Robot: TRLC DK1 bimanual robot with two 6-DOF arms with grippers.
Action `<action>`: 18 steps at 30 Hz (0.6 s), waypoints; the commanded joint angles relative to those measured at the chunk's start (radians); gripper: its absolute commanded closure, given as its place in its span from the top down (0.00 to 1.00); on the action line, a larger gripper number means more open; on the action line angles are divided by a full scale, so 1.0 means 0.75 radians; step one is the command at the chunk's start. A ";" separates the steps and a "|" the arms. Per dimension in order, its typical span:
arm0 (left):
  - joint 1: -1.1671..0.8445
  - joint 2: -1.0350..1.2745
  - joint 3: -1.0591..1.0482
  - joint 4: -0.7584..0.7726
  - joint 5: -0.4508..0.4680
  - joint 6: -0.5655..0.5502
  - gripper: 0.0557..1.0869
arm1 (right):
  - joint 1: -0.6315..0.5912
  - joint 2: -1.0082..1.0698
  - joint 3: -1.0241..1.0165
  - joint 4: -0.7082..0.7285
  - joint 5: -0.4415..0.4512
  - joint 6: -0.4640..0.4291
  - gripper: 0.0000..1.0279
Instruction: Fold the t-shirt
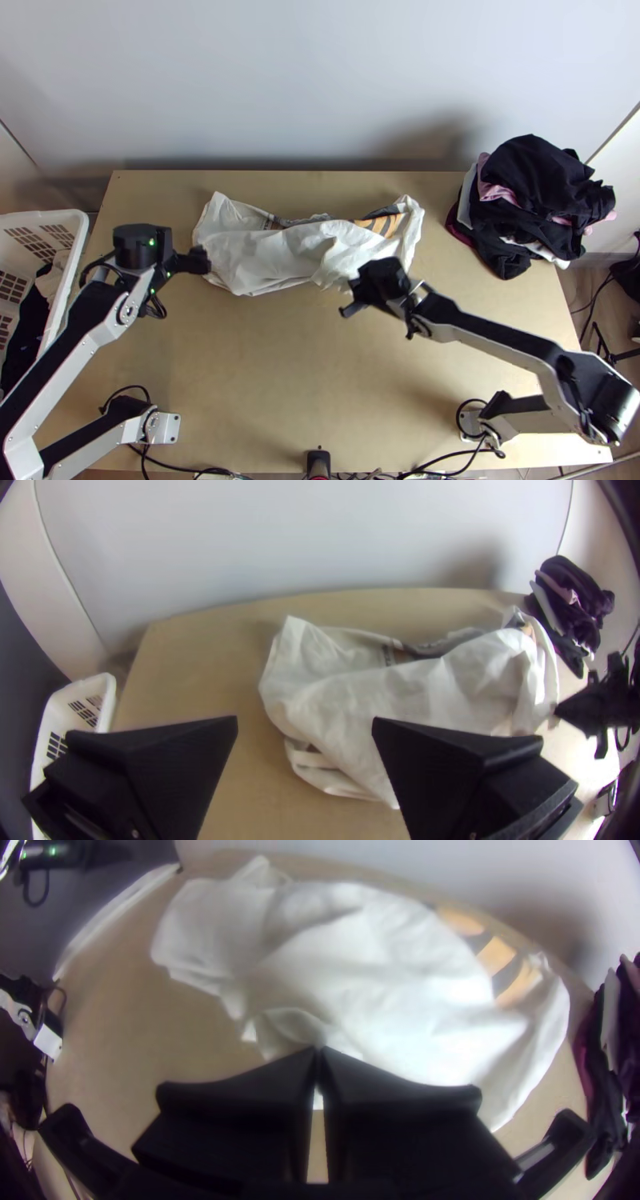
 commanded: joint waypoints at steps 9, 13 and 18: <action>-0.043 -0.009 -0.268 0.057 0.009 0.013 0.95 | -0.269 -0.155 0.502 -0.246 0.001 -0.056 0.03; 0.010 0.026 -0.282 0.098 0.009 0.027 0.95 | -0.314 -0.149 0.680 -0.285 0.001 -0.056 0.03; 0.063 0.038 -0.287 0.130 0.009 0.031 0.95 | -0.355 -0.123 0.936 -0.342 0.001 -0.044 0.03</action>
